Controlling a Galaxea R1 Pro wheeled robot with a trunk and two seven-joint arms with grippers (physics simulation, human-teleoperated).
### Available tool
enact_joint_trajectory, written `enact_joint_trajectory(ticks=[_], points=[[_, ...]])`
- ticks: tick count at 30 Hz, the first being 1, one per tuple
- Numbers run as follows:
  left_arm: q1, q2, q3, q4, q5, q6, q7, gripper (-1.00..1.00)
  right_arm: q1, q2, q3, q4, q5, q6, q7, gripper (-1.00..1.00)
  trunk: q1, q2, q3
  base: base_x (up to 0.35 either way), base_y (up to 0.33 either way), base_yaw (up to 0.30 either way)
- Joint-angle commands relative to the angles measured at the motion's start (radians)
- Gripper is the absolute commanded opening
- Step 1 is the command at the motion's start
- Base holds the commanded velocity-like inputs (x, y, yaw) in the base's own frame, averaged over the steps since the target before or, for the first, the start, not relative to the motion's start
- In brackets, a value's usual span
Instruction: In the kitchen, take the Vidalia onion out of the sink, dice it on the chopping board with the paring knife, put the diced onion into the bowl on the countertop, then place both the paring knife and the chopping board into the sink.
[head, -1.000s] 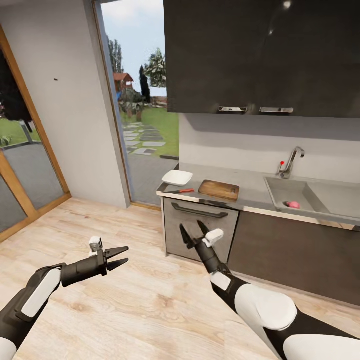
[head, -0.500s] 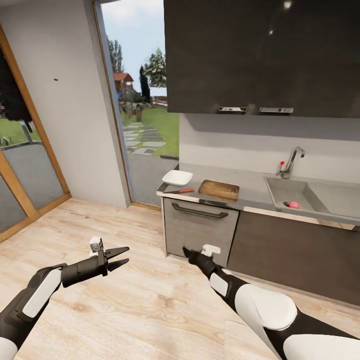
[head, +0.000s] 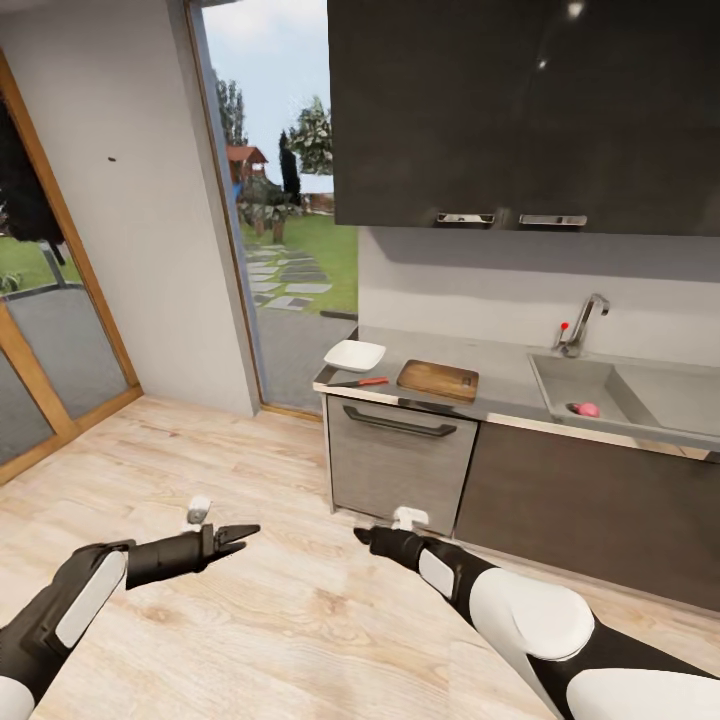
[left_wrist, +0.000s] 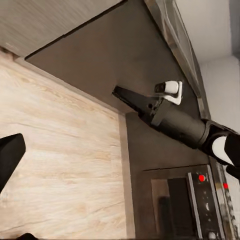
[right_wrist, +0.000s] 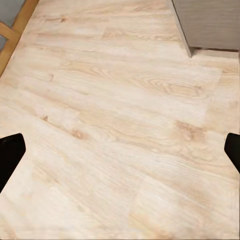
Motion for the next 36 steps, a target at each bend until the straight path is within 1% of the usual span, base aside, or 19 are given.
enact_joint_trajectory(ticks=[1, 5, 6, 8, 9, 10, 11, 12, 13, 14, 15, 17, 18, 19, 21, 27, 28, 32, 36], points=[[-0.001, 0.001, -0.002, 0.001, -0.003, -0.009, 0.000, 1.00, -0.001, 0.000, -0.009, 0.000, 0.016, 0.017, 0.005, 1.00, 0.001, -0.002, -0.002, 0.000, 0.000, 0.000], [-0.001, 0.002, -0.002, 0.018, -0.069, -0.063, 0.001, 1.00, -0.001, -0.010, -0.011, -0.001, 0.054, 0.124, 0.016, 1.00, 0.001, -0.002, -0.002, 0.000, 0.000, 0.000], [-0.001, 0.000, -0.002, 0.042, -0.117, -0.075, 0.000, 1.00, -0.001, -0.022, -0.011, -0.005, 0.069, 0.252, 0.021, 1.00, 0.001, -0.002, -0.002, 0.000, 0.000, 0.000], [-0.001, -0.002, -0.002, 0.058, -0.153, -0.122, 0.000, 1.00, -0.001, -0.039, -0.011, -0.032, 0.082, 0.472, 0.039, 1.00, 0.001, -0.002, -0.002, 0.000, 0.000, 0.000], [-0.001, -0.002, -0.002, 0.061, -0.158, -0.136, 0.000, 1.00, -0.001, -0.043, -0.011, -0.043, 0.084, 0.514, 0.046, 1.00, 0.001, -0.002, -0.002, 0.000, 0.000, 0.000], [-0.001, -0.003, -0.002, 0.074, -0.167, -0.174, 0.000, 1.00, 0.000, -0.051, -0.010, -0.077, 0.088, 0.600, 0.077, 1.00, 0.001, -0.002, -0.002, 0.000, 0.000, 0.000], [-0.001, -0.004, -0.002, 0.090, -0.173, -0.200, 0.000, 1.00, 0.000, -0.056, -0.008, -0.098, 0.102, 0.646, 0.118, 1.00, 0.001, -0.002, -0.002, 0.000, 0.000, 0.000], [-0.001, -0.004, -0.002, 0.096, -0.174, -0.206, 0.000, 1.00, 0.000, -0.058, -0.007, -0.103, 0.112, 0.656, 0.133, 1.00, 0.001, -0.002, -0.002, 0.000, 0.000, 0.000], [-0.001, -0.005, -0.002, 0.106, -0.176, -0.215, -0.001, 1.00, 0.000, -0.061, -0.007, -0.108, 0.142, 0.672, 0.165, 1.00, 0.001, -0.002, -0.002, 0.000, 0.000, 0.000], [-0.001, -0.005, -0.002, 0.128, -0.179, -0.228, -0.001, 1.00, 0.001, -0.065, -0.004, -0.114, 0.332, 0.692, 0.296, 1.00, 0.001, -0.002, -0.002, 0.000, 0.000, 0.000], [-0.001, -0.005, -0.002, 0.131, -0.179, -0.229, -0.002, 1.00, 0.001, -0.064, -0.003, -0.114, 0.378, 0.692, 0.325, 1.00, 0.001, -0.002, -0.002, 0.000, 0.000, 0.000], [-0.001, -0.006, -0.002, 0.146, -0.180, -0.232, -0.002, 1.00, 0.001, -0.060, -0.003, -0.115, 0.569, 0.689, 0.456, 1.00, 0.001, -0.002, -0.002, 0.000, 0.000, 0.000], [-0.001, -0.006, -0.002, 0.148, -0.181, -0.232, -0.002, 1.00, 0.001, -0.059, -0.004, -0.116, 0.612, 0.687, 0.491, 1.00, 0.001, -0.002, -0.002, 0.000, 0.000, 0.000], [-0.001, -0.006, -0.002, 0.155, -0.182, -0.233, -0.002, 1.00, 0.001, -0.058, -0.012, -0.120, 0.715, 0.680, 0.586, 1.00, 0.001, -0.002, -0.002, 0.000, 0.000, 0.000], [-0.001, -0.004, -0.002, 0.159, -0.182, -0.233, -0.003, 1.00, 0.001, -0.063, -0.019, -0.126, 0.779, 0.655, 0.679, 1.00, 0.001, -0.002, -0.002, 0.000, 0.000, 0.000], [-0.001, -0.002, -0.002, 0.162, -0.182, -0.233, -0.020, 1.00, 0.001, -0.076, -0.024, -0.136, 0.814, 0.624, 0.753, 1.00, 0.001, -0.002, -0.002, 0.000, 0.000, 0.000], [-0.001, -0.001, -0.002, 0.164, -0.185, -0.233, -0.034, 1.00, 0.001, -0.080, -0.025, -0.137, 0.785, 0.620, 0.763, 1.00, 0.001, -0.002, -0.002, 0.000, 0.000, 0.000], [-0.001, 0.000, -0.002, 0.177, -0.195, -0.233, -0.038, 1.00, 0.001, -0.082, -0.024, -0.138, 0.744, 0.604, 0.767, 1.00, 0.001, -0.002, -0.002, 0.000, 0.000, 0.000], [-0.001, 0.000, -0.002, 0.191, -0.201, -0.235, -0.039, 1.00, 0.001, -0.081, -0.024, -0.140, 0.732, 0.558, 0.769, 1.00, 0.001, -0.002, -0.002, 0.000, 0.000, 0.000]])
